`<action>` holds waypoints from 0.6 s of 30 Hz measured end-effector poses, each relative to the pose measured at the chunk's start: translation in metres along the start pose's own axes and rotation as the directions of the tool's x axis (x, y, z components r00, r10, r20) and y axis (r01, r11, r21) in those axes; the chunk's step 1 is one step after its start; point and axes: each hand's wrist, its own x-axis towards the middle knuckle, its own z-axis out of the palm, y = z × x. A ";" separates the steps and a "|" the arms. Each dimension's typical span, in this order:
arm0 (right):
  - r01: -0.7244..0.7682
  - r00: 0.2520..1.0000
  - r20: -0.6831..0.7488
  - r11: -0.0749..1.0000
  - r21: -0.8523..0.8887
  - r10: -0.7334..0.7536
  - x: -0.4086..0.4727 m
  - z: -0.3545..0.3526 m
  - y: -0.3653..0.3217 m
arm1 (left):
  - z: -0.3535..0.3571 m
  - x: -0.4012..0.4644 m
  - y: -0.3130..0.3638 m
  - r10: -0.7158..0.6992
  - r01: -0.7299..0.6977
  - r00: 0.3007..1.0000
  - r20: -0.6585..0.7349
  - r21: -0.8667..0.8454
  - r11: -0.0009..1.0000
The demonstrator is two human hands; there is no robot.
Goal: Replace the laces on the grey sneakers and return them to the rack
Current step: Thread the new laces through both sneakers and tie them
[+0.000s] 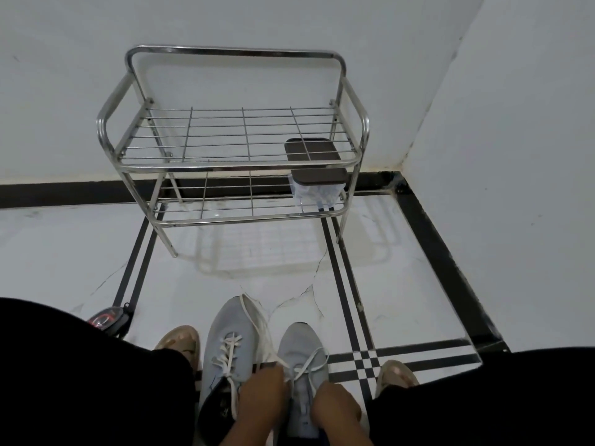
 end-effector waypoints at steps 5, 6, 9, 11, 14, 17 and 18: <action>-0.016 1.000 0.018 0.999 0.033 0.015 0.000 -0.002 0.005 | -0.042 0.011 -0.004 -0.411 0.271 0.895 -0.174 -0.520 0.810; -0.022 1.000 0.020 0.999 0.039 0.021 0.000 -0.003 0.005 | -0.051 0.014 -0.011 -0.540 0.311 0.822 -0.180 -0.651 0.692; -0.035 0.999 0.007 0.998 0.048 0.035 0.001 -0.004 0.004 | -0.067 0.014 -0.032 -0.694 0.447 0.717 -0.061 -0.724 0.525; -0.036 0.999 -0.002 0.998 0.042 0.036 0.001 -0.004 0.003 | -0.063 0.007 -0.035 -0.672 0.537 0.741 -0.015 -0.587 0.605; -0.032 0.999 -0.010 0.999 0.019 0.032 0.001 -0.003 0.002 | -0.053 -0.002 -0.020 -0.576 0.525 0.794 -0.195 -0.258 0.811; -0.027 0.999 -0.018 1.000 0.005 0.027 0.001 -0.002 0.002 | -0.045 0.003 -0.002 -0.165 0.229 0.871 -0.463 0.084 0.970; -0.024 1.000 -0.019 1.000 0.001 0.024 0.000 -0.003 0.001 | -0.039 0.009 0.001 -0.024 0.114 0.910 -0.414 0.194 0.974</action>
